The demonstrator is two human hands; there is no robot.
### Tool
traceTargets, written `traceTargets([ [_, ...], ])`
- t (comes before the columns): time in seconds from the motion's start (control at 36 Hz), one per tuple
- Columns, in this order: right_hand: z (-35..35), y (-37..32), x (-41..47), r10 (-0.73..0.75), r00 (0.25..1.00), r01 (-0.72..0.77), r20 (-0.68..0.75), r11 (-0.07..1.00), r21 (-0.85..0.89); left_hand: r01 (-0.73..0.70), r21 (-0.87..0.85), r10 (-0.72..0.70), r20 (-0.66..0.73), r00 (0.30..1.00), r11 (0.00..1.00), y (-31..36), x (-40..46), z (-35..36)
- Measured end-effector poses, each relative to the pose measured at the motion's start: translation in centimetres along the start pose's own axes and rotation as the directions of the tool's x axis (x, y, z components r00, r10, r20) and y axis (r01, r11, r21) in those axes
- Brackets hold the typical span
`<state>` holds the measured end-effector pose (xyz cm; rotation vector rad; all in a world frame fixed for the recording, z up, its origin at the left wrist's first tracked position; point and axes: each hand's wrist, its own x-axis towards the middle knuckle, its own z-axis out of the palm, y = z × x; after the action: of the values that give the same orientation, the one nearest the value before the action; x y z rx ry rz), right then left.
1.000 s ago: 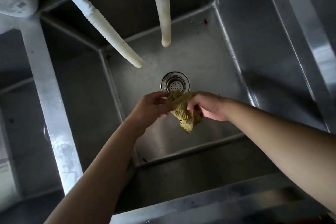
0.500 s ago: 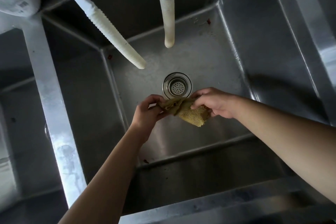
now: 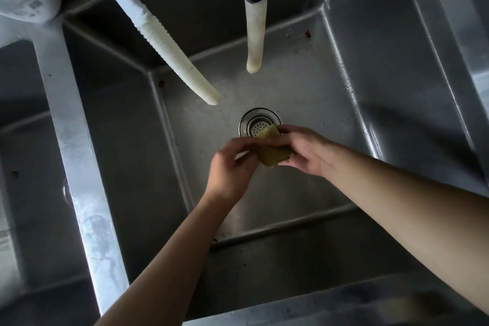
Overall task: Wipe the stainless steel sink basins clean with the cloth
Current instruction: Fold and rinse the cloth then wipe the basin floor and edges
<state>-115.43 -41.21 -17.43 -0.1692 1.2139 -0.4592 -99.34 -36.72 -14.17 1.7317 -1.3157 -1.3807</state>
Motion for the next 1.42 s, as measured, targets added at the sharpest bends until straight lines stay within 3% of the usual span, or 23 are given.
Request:
traceTargets([
  [0.06, 0.0, -0.2, 0.0, -0.015, 1.000, 0.016, -0.020, 1.000, 0.024, 0.063, 0.023, -0.062, -0.059, 0.996, 0.998, -0.5, 0.8, -0.6],
  [0.11, 0.1, -0.4, 0.3, -0.039, 0.999, 0.040, -0.032, 0.999, 0.032, 0.161, 0.050, -0.161, 0.013, 0.987, 0.986, -1.0, 1.5, -1.1],
  [0.17, 0.2, -0.6, 0.5, -0.059, 0.997, 0.059, -0.038, 0.998, -0.011, 0.285, -0.080, -0.275, 0.114, 0.954, 0.955, -1.0, 2.1, -1.3],
  [0.28, 0.8, -1.0, 0.9, -0.138, 0.986, 0.117, -0.089, 0.970, -0.213, 0.320, -0.109, -0.318, 0.036, 0.947, 0.941, -1.2, 3.1, -1.4],
  [0.36, 0.9, -1.7, 1.1, -0.276, 0.960, 0.227, -0.048, 0.868, -0.442, 0.347, -0.134, -0.346, 0.033, 0.938, 0.928, -1.5, 3.7, -1.7],
  [0.42, 1.0, -2.4, 1.1, -0.348, 0.937, 0.279, 0.031, 0.691, -0.667, 0.379, -0.148, -0.377, 0.047, 0.925, 0.913, -1.5, 4.0, -1.7],
  [0.44, 1.1, -2.6, 1.1, -0.368, 0.925, 0.290, 0.091, 0.534, -0.794, 0.398, -0.154, -0.395, 0.050, 0.917, 0.904, -1.5, 4.2, -1.8],
  [0.5, 1.4, -2.7, 1.0, -0.329, 0.916, 0.280, 0.228, 0.119, -0.953, 0.430, -0.149, -0.425, 0.064, 0.903, 0.891, -1.5, 4.6, -1.9],
  [0.56, 1.7, -2.4, 0.9, -0.256, 0.910, 0.265, 0.325, -0.240, -0.934, 0.434, -0.117, -0.426, 0.087, 0.901, 0.893, -1.3, 5.0, -1.9],
  [0.58, 1.9, -2.1, 1.0, -0.234, 0.909, 0.255, 0.345, -0.344, -0.904, 0.432, -0.104, -0.424, 0.091, 0.901, 0.896, -1.1, 5.0, -1.9],
  [0.64, 2.2, -1.8, 1.4, -0.259, 0.899, 0.227, 0.354, -0.417, -0.880, 0.434, -0.102, -0.426, 0.095, 0.900, 0.895, -0.9, 5.1, -1.8],
  [0.81, 3.3, -0.9, 2.5, -0.397, 0.815, 0.318, 0.422, -0.303, -0.899, 0.415, -0.040, -0.411, 0.081, 0.908, 0.909, -0.9, 5.4, -2.3],
  [0.92, 3.5, 0.3, 3.3, -0.473, 0.766, 0.415, 0.434, -0.152, -0.897, 0.436, -0.096, -0.429, 0.088, 0.899, 0.895, -1.2, 5.4, -2.4],
  [1.03, 3.2, 0.6, 4.1, -0.527, 0.716, 0.430, 0.458, -0.184, -0.884, 0.458, -0.156, -0.458, 0.040, 0.888, 0.875, -1.5, 4.9, -2.1],
  [1.14, 3.4, -0.5, 4.9, -0.553, 0.783, 0.271, 0.286, -0.112, -0.956, 0.417, -0.266, -0.455, -0.096, 0.885, 0.869, -1.9, 4.4, -2.3],
  [1.25, 3.2, -0.8, 6.5, -0.539, 0.832, 0.157, 0.129, 0.007, -0.988, 0.425, -0.348, -0.523, -0.265, 0.810, 0.835, -3.1, 3.7, -3.5],
  [1.42, 4.5, 0.2, 9.1, -0.601, 0.799, 0.153, 0.018, 0.175, -0.973, 0.495, -0.326, -0.583, -0.284, 0.761, 0.805, -6.0, 1.7, -3.7],
])
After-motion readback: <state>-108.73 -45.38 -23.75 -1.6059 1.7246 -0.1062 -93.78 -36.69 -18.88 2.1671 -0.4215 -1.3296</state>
